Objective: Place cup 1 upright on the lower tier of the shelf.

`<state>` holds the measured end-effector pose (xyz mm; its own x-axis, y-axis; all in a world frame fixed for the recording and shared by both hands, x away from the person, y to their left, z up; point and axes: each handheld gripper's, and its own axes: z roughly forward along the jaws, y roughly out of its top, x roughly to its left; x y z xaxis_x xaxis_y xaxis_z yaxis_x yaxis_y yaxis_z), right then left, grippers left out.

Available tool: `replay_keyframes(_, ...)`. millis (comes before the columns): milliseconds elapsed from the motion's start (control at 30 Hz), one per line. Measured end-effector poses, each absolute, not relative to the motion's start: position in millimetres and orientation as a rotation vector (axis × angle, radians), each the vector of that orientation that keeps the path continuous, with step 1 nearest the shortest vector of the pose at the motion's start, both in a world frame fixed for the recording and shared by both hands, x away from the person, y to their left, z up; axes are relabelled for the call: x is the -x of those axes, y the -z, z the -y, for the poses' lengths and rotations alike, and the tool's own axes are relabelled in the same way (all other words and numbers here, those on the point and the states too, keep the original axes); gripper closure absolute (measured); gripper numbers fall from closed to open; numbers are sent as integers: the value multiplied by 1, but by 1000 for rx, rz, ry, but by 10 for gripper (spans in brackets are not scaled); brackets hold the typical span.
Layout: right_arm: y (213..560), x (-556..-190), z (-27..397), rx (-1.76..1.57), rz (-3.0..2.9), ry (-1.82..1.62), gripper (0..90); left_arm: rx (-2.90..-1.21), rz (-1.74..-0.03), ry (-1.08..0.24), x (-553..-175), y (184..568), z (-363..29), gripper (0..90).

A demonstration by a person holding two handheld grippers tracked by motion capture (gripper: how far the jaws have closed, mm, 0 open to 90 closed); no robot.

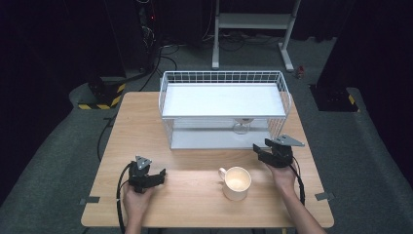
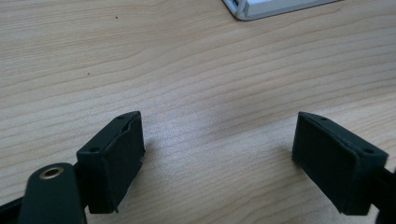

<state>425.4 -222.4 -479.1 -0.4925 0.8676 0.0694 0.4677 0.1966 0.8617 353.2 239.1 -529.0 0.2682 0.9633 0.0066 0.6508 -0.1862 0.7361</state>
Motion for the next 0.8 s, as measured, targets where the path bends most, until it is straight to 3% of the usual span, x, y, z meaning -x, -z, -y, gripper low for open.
replay_keyframes(800,489,-402,248,-1276,-2027,-1251,371,-1921,-1454,-647,-353,529,-239,171)
